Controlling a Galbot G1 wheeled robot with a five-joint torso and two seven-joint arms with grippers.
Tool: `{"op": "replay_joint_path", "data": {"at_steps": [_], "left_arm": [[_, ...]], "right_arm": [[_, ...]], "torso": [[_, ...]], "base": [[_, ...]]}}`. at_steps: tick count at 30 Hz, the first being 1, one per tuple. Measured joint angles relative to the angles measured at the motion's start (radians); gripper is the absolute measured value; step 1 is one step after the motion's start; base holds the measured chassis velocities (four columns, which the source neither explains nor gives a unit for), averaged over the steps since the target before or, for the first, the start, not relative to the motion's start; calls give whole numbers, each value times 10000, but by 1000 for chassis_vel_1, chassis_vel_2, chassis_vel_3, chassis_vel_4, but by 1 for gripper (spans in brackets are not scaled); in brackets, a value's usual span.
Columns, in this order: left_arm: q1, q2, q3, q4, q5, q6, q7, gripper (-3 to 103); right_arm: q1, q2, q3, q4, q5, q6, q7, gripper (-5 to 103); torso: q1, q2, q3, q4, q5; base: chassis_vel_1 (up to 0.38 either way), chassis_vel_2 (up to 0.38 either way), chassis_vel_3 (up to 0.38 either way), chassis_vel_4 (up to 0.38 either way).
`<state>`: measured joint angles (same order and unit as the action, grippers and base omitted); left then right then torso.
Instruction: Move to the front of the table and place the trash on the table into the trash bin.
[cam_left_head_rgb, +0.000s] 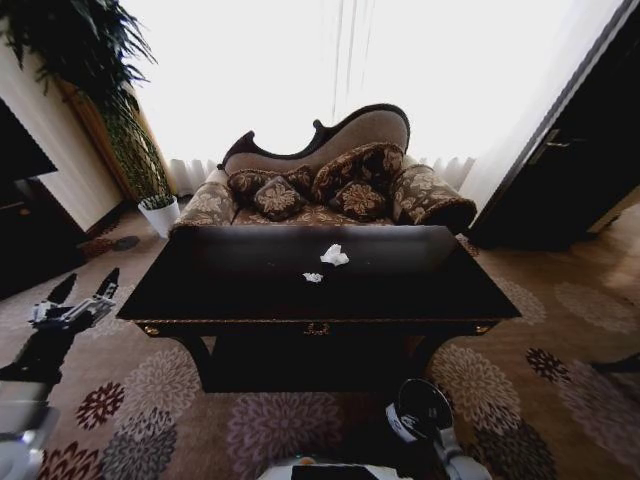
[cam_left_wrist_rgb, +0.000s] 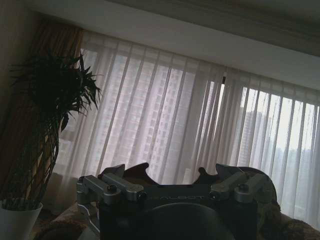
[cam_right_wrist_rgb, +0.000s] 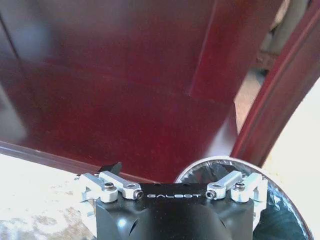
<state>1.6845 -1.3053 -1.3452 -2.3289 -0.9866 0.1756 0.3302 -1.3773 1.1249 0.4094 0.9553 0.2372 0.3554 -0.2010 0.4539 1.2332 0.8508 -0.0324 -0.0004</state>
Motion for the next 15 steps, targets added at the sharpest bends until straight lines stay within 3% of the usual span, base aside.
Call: {"op": "replay_joint_path", "data": {"at_steps": [3, 7, 15], "left_arm": [[-49, -4, 45, 21, 11, -3, 0, 100], [-162, -17, 124, 67, 16, -11, 3, 100], [-231, -165, 259, 105, 79, -37, 47, 100]], "right_arm": [[-536, -56, 147, 663, -8, -30, -97, 100], [-1536, -57, 441, 1744, -424, 458, -354, 100], [-3175, 669, 939, 3962, 7, 899, -323, 100]], "torso": [[0, 1, 0, -3, -2], [-1, 1, 0, 0, -3], [-1, 2, 0, -1, 2]], "base": [[0, 0, 0, 0], [0, 0, 0, 0], [0, 0, 0, 0]]}}
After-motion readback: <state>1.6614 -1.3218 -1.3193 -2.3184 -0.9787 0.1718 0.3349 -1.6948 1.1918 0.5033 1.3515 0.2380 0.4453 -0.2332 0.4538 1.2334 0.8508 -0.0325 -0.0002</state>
